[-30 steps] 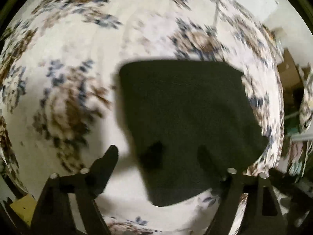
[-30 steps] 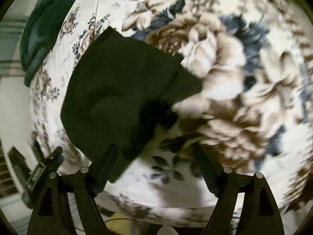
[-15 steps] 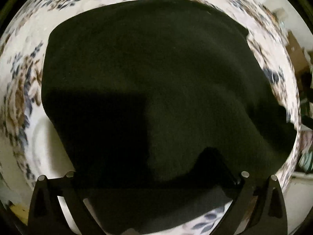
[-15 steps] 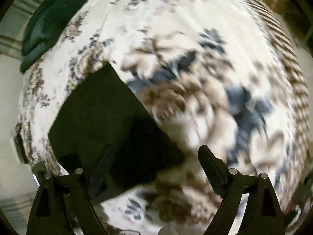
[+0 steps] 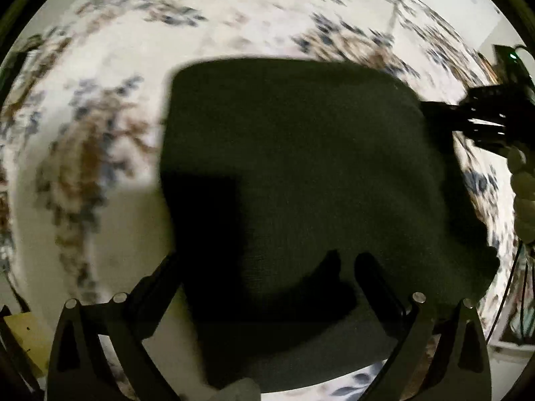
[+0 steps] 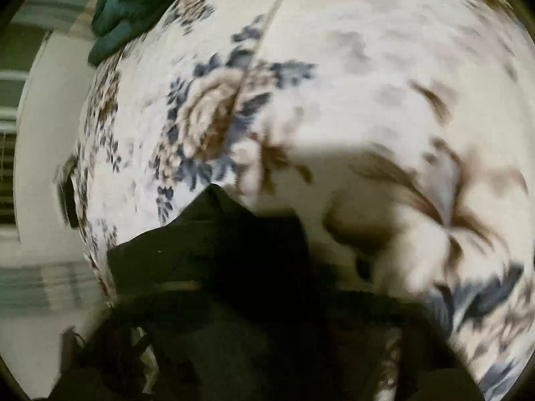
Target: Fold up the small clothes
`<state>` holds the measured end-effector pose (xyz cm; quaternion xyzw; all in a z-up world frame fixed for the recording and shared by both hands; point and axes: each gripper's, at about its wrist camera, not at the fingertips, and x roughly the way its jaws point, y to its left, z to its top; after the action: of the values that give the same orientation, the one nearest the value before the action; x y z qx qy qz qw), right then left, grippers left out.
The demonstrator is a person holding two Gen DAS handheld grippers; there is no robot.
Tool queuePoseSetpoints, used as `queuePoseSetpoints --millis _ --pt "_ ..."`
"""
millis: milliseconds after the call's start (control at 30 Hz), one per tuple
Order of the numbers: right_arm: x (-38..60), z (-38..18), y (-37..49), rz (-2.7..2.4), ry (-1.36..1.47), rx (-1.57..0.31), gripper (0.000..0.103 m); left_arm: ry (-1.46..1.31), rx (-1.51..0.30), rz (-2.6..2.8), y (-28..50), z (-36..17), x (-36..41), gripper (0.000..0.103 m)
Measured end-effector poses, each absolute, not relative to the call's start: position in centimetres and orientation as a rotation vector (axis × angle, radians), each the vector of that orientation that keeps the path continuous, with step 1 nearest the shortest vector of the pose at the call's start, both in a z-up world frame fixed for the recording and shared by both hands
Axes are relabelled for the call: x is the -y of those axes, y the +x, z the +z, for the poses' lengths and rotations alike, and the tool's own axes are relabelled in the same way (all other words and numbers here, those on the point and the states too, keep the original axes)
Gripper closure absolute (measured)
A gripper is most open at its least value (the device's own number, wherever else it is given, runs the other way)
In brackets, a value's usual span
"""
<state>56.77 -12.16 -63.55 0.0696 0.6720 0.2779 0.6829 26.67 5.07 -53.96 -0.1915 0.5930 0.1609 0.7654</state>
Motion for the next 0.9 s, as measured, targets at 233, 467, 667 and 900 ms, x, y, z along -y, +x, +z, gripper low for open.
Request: queuePoseSetpoints --millis 233,467,667,900 --pt "9.3 -62.6 58.2 0.545 0.079 -1.456 0.094 -0.443 -1.294 0.454 24.3 -54.6 -9.4 0.000" --pt "15.9 -64.4 57.8 0.644 0.337 -1.680 0.041 -0.671 -1.245 0.315 22.3 -55.5 -12.1 0.000" --pt "18.2 -70.2 53.1 0.764 0.440 -1.882 0.038 -0.830 -1.231 0.140 24.2 -58.4 -11.8 0.000" --pt "15.8 -71.6 52.0 0.857 0.531 -1.813 0.040 -0.821 -1.153 0.072 28.0 -57.5 -12.2 0.074"
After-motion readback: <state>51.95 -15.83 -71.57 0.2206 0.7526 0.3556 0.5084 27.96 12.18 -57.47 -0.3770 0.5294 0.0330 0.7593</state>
